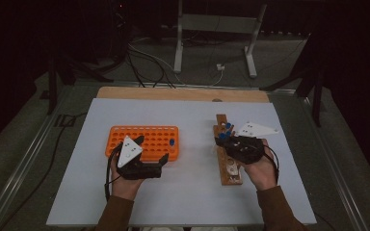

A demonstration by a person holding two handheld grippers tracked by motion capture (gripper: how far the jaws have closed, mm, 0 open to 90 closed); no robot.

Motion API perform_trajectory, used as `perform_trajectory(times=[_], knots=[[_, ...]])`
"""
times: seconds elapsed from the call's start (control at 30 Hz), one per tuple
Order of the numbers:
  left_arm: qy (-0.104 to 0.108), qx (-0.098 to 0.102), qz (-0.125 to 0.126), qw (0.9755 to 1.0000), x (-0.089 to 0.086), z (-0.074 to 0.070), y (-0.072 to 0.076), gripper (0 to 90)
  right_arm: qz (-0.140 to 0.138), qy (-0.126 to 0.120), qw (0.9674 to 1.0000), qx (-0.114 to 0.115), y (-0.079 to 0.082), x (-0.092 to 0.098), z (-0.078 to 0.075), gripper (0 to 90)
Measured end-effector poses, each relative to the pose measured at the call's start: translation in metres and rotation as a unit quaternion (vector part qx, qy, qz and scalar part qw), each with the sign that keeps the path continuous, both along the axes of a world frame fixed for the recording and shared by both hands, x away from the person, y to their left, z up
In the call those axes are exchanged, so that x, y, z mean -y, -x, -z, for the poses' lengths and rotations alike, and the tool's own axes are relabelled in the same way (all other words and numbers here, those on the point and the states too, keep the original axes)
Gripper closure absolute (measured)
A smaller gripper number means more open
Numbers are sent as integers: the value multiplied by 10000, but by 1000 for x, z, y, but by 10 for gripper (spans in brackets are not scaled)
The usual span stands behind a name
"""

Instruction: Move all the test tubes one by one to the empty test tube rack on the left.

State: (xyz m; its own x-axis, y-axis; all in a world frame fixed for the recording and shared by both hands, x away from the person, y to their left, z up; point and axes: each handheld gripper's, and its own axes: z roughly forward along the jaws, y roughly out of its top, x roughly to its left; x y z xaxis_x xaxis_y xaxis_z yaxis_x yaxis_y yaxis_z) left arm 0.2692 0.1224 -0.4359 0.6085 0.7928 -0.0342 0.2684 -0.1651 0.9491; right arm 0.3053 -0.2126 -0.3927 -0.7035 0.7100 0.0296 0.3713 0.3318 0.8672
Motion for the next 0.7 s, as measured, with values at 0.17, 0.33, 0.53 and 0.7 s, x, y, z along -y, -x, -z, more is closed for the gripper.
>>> perform_trajectory(times=[0.17,0.33,0.53,0.7], knots=[[-12,-22,68,10000,7,2,0,17,-91,4,10000,-37,-1,-11,3,767],[-92,-25,171,9998,15,5,2,17,-208,11,9997,-86,0,-24,7,767],[-158,-61,241,9996,21,9,3,33,-346,9,9993,-140,2,-37,11,766],[-193,-101,303,9993,27,13,4,50,-473,-29,9987,-182,4,-48,14,766]])
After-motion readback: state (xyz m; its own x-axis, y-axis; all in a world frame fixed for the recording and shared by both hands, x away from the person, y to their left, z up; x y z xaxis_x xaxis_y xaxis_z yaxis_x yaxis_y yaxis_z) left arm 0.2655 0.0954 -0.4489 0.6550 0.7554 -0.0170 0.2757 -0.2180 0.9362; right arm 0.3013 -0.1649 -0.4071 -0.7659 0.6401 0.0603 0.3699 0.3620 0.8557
